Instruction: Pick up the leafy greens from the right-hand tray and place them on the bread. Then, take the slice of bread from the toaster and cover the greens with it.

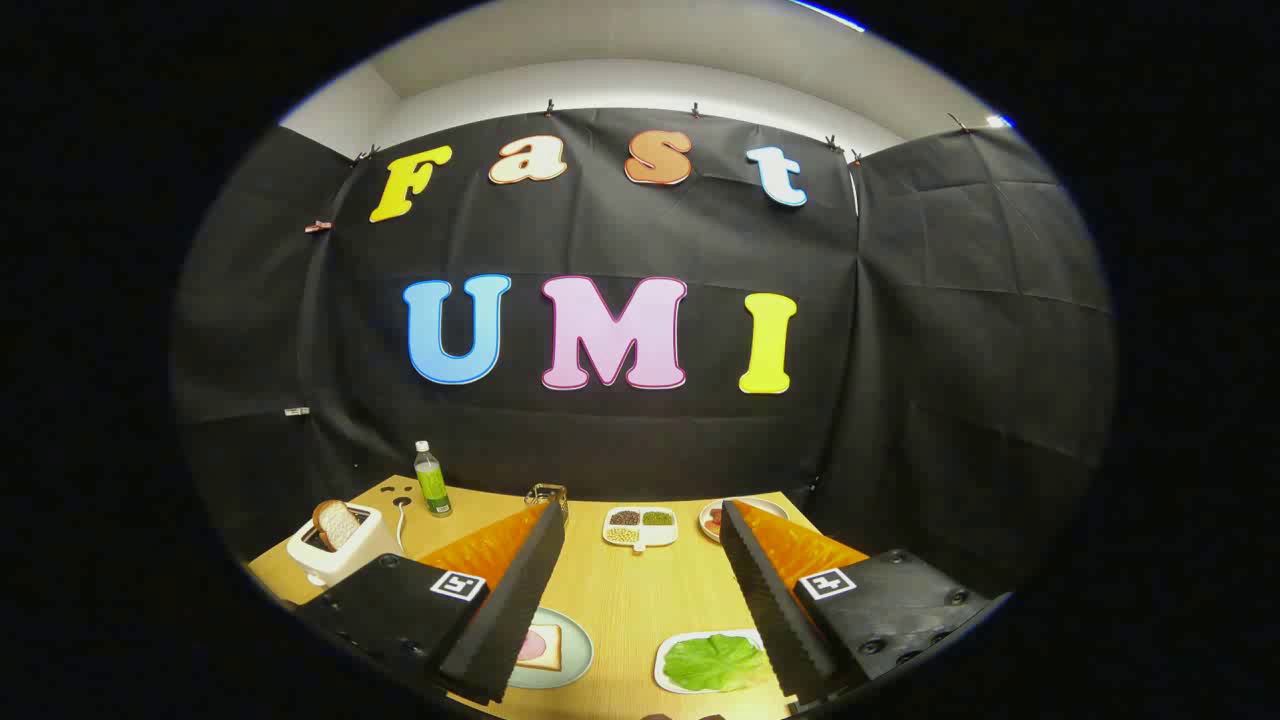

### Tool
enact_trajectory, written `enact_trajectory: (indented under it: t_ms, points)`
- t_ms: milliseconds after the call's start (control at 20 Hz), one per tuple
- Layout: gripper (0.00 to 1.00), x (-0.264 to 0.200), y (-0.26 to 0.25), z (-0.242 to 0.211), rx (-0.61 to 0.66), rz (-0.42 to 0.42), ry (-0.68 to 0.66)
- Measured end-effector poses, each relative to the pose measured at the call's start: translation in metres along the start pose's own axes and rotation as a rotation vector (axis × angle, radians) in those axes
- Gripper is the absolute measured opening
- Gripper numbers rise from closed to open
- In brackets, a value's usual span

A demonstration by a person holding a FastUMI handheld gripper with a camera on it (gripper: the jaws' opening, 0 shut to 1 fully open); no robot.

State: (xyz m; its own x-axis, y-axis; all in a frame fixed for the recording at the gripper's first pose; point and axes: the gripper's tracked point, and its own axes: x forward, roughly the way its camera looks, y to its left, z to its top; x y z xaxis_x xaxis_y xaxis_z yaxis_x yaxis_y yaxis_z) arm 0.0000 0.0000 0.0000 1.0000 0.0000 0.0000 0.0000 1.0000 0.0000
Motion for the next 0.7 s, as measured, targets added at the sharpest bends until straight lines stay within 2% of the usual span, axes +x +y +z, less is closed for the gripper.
enact_trajectory:
  t_ms: [300,700]
  points:
    - [0.98,-0.001,0.013,-0.004,-0.013,0.022,0.025]
    - [0.97,0.016,-0.003,-0.006,-0.005,0.077,0.030]
